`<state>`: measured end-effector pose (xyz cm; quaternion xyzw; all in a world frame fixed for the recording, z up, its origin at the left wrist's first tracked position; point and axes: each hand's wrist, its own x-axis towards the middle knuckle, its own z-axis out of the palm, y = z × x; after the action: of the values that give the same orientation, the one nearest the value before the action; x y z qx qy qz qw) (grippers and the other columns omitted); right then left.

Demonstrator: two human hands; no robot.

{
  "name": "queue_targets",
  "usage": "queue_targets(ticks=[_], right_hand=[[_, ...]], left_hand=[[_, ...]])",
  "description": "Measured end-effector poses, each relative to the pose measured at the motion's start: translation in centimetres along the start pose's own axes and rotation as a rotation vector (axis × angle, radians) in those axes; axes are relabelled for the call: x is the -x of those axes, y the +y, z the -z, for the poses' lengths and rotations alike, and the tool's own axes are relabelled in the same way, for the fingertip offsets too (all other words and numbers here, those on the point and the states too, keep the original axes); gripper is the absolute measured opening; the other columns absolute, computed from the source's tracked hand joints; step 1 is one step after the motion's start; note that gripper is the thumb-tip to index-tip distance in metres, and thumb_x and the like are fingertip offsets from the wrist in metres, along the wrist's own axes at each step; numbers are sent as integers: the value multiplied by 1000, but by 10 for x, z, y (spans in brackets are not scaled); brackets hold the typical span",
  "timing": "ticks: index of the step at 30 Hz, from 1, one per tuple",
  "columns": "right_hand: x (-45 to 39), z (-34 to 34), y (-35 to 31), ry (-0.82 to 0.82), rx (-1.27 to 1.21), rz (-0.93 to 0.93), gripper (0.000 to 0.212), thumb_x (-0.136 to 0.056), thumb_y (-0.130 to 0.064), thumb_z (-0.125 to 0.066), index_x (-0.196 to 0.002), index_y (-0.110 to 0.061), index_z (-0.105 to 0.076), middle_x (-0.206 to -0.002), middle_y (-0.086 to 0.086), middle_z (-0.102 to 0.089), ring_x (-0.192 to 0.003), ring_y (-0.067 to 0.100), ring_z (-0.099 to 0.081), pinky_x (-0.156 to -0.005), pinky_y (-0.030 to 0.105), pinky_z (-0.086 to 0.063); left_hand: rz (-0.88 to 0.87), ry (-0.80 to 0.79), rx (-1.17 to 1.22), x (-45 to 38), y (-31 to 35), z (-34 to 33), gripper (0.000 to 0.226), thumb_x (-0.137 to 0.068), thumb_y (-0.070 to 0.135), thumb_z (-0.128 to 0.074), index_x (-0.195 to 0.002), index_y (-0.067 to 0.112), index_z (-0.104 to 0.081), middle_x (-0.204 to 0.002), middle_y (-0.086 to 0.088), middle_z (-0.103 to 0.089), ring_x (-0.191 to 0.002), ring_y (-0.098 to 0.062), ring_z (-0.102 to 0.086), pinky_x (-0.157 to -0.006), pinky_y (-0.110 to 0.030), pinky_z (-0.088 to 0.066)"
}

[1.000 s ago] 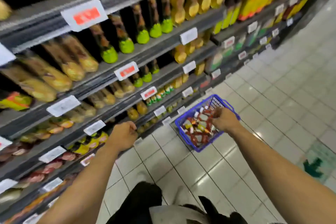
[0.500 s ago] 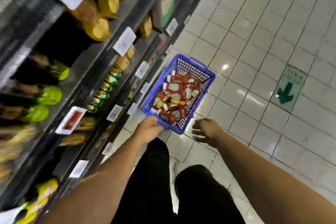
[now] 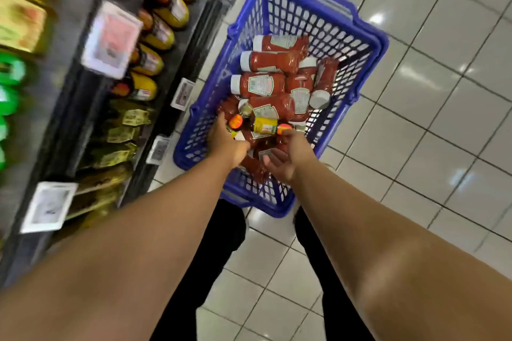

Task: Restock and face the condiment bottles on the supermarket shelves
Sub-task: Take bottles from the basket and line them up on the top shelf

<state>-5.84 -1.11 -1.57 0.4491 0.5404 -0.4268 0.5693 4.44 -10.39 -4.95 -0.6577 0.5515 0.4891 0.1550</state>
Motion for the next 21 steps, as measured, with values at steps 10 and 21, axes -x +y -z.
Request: queue_targets(ticks=[10, 21], right_hand=[[-112, -53, -16, 140, 61, 91, 45, -97, -37, -64, -134, -12, -59, -124, 14, -65, -97, 30, -69, -54, 32, -58], [109, 6, -8, -338, 58, 274, 36, -89, -35, -54, -111, -9, -64, -110, 19, -62, -102, 35, -63, -81, 46, -61]], left_hand=[[-188, 295, -324, -73, -53, -40, 51, -91, 20, -73, -135, 9, -50, -139, -20, -44, -124, -37, -49, -103, -37, -38], [-53, -25, 384, 125, 27, 42, 30, -87, 28, -79, -115, 22, -69, -112, -9, -74, -105, -32, -70, -93, -49, -57]])
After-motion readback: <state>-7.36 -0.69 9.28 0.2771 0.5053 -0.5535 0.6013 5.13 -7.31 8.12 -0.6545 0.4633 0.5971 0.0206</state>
